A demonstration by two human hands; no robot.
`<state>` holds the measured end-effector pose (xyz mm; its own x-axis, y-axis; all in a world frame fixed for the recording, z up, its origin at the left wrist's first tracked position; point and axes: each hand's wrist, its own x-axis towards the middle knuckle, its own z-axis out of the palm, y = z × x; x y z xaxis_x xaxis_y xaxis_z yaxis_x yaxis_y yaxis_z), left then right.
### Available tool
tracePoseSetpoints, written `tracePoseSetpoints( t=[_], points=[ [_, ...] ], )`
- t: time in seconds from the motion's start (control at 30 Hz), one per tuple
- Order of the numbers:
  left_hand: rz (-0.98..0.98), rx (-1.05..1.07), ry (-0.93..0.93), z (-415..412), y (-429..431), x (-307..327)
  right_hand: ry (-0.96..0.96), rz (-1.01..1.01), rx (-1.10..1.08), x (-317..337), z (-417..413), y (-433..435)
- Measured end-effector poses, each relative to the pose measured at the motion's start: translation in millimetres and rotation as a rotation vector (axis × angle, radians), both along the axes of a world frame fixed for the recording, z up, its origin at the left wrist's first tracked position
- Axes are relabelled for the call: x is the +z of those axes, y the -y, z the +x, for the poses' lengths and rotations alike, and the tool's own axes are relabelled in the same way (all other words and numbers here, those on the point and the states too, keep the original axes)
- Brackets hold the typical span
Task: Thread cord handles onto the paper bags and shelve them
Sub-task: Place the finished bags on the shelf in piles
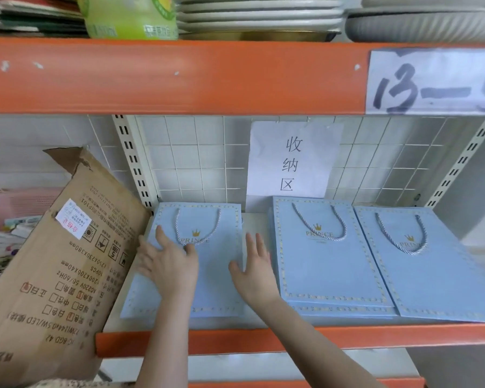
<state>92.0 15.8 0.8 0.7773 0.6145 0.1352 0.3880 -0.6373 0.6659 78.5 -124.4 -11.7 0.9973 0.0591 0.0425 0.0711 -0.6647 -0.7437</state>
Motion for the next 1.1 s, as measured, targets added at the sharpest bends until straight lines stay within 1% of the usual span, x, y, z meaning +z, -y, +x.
tracePoseSetpoints(
  t=[0.07, 0.1, 0.13, 0.17, 0.23, 0.3, 0.37, 0.47, 0.6, 0.77, 0.93, 1.0, 1.03, 1.1],
  points=[
    [-0.048, -0.147, 0.207, 0, 23, 3, 0.106, -0.035, -0.089, 8, 6, 24],
    [-0.102, -0.236, 0.267, -1, 40, 6, 0.145, -0.060, -0.144, 11, 10, 39],
    [-0.149, -0.336, 0.281, -3, 57, 7, 0.159, -0.079, -0.207, 12, 13, 56],
    [-0.186, -0.445, 0.276, -4, 75, 6, 0.147, -0.092, -0.274, 11, 17, 74],
    [-0.259, -0.628, 0.173, -7, 106, -2, 0.044, -0.127, -0.402, 8, 20, 111],
    [-0.387, -0.721, 0.002, -13, 135, -9, -0.099, -0.183, -0.520, 4, 16, 148],
    [-0.408, -0.733, -0.095, -17, 154, -21, -0.211, -0.241, -0.564, 0, 10, 171],
    [-0.279, -0.708, -0.169, -29, 169, -25, -0.331, -0.256, -0.589, -5, 3, 181],
    [-0.281, -0.647, -0.133, -34, 165, -24, -0.318, -0.210, -0.566, -9, 7, 181],
    [-0.190, -0.519, -0.137, -29, 145, -21, -0.292, -0.235, -0.468, -16, 13, 160],
    [-0.187, -0.519, -0.144, -26, 135, -21, -0.277, -0.235, -0.445, -19, 15, 153],
    [-0.165, -0.526, -0.144, -26, 138, -22, -0.220, -0.210, -0.427, -14, 11, 159],
    [-0.129, -0.529, -0.125, -25, 139, -21, -0.154, -0.206, -0.430, -10, 9, 162],
    [0.002, -0.551, -0.046, -26, 146, -18, 0.038, -0.203, -0.494, -4, 1, 173]
  ],
)
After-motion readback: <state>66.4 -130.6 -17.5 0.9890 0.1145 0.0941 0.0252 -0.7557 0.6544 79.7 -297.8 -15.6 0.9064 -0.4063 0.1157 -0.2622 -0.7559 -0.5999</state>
